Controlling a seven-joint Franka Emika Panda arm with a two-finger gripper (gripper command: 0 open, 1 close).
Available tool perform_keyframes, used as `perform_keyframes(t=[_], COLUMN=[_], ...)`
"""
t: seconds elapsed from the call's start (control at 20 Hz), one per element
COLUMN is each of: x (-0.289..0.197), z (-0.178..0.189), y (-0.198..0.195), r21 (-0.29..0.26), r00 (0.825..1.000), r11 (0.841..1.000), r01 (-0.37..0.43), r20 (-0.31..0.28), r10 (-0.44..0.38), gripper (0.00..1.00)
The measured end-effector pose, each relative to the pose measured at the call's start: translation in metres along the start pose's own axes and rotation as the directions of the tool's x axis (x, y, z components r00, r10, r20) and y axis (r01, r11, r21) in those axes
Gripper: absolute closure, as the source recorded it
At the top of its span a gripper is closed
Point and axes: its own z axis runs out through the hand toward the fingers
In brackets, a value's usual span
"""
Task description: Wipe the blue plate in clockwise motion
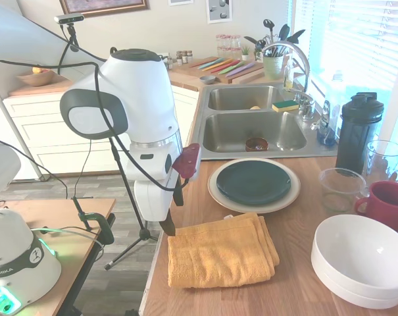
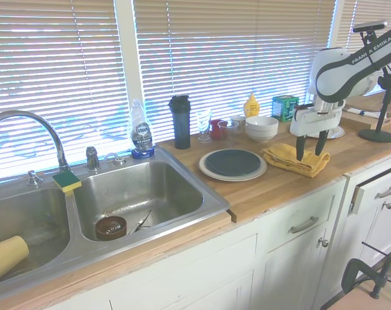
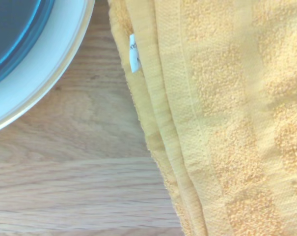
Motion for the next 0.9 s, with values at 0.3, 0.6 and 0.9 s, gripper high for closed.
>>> perform_keyframes(t=[0.3,0.6,0.9], x=[0.007,0.034,0.06], z=[-0.005,-0.008,-0.004], y=[-0.004,-0.026,-0.058], r21=[0.002,-0.001,-0.031], r00=[1.0,1.0,0.999], r11=[1.0,1.0,0.999], r01=[0.007,0.01,0.039], r20=[-0.014,-0.027,-0.031], r10=[-0.007,-0.01,-0.04], gripper=[0.0,0.0,0.0])
